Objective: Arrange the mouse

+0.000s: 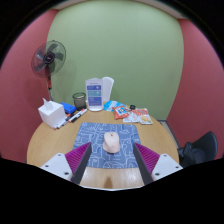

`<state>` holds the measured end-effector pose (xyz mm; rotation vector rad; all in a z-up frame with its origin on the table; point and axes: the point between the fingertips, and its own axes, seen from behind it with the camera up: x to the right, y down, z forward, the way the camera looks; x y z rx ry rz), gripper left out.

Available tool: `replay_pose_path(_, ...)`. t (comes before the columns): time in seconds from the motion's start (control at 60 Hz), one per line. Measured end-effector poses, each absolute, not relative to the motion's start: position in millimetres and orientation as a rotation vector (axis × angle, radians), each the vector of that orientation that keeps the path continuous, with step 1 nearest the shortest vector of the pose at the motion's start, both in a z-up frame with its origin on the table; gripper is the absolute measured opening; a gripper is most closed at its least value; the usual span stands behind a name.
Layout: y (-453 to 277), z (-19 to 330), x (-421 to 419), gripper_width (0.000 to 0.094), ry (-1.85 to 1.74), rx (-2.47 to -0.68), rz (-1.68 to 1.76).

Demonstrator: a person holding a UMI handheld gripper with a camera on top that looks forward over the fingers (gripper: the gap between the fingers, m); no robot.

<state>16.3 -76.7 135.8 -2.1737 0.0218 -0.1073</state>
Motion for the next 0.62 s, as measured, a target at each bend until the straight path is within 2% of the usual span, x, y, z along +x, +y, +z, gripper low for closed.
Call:
replay_pose_path(0.167,-160,177,-1,0.084,0.041,-2.143,-0.141)
replay_pose_path(0.367,-242,198,-28,0.0841,0.047,-2.143,-0.147)
replay_pose_path(0.617,-279,222,-41,0.0841,0.058,-2.13,-0.156)
